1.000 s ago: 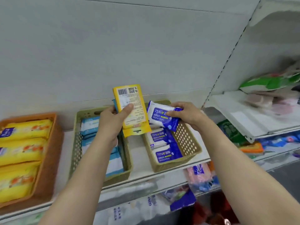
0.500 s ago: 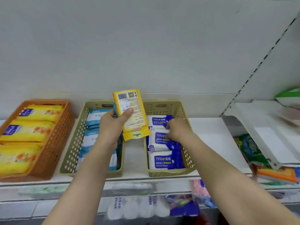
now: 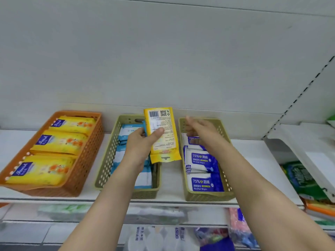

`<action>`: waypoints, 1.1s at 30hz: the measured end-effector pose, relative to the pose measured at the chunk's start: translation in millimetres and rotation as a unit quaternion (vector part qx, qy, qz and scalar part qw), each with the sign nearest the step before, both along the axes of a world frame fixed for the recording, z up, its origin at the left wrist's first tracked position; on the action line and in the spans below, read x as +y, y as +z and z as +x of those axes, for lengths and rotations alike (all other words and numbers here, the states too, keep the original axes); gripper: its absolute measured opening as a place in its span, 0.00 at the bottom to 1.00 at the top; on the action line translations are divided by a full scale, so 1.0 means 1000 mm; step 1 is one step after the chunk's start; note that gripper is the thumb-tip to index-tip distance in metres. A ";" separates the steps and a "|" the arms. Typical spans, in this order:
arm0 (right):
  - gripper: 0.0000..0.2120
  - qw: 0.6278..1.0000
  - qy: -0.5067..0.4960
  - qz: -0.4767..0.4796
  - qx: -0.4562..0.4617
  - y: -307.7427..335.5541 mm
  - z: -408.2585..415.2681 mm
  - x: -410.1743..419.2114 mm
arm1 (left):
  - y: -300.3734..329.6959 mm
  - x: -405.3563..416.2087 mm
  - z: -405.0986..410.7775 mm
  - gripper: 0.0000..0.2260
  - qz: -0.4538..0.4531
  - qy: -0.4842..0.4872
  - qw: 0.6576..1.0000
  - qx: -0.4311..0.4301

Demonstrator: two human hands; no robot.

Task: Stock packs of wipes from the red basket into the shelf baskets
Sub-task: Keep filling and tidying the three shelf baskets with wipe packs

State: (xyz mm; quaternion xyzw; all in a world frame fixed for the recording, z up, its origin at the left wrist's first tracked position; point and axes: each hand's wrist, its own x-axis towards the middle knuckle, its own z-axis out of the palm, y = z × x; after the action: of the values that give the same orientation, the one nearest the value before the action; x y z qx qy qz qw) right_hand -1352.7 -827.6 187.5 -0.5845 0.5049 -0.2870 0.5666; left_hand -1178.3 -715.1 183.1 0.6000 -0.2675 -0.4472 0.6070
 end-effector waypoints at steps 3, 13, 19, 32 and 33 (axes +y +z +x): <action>0.20 0.990 0.122 0.055 -0.038 0.027 0.037 0.018 | 0.004 0.005 0.015 0.11 -0.008 0.000 1.000 -0.009; 0.22 0.950 -0.045 0.126 -0.280 0.023 0.094 0.030 | 0.007 0.023 0.081 0.06 -0.031 0.069 0.997 0.010; 0.22 0.946 -0.068 0.088 -0.303 0.038 0.123 0.048 | 0.012 0.031 0.097 0.23 -0.012 0.002 0.995 0.094; 0.44 0.884 0.041 0.339 -0.319 0.047 0.151 0.075 | 0.008 0.058 0.172 0.13 -0.088 0.025 0.980 -0.179; 0.43 0.881 0.044 0.339 -0.326 0.047 0.154 0.077 | 0.008 0.060 0.176 0.13 -0.092 0.020 0.982 -0.164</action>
State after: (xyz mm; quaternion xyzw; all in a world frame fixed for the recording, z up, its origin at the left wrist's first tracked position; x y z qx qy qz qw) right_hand -1199.2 -750.3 234.2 -0.2517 0.3314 -0.2475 0.8750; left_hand -1002.2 -655.0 190.9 0.6123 -0.3915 -0.3040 0.6159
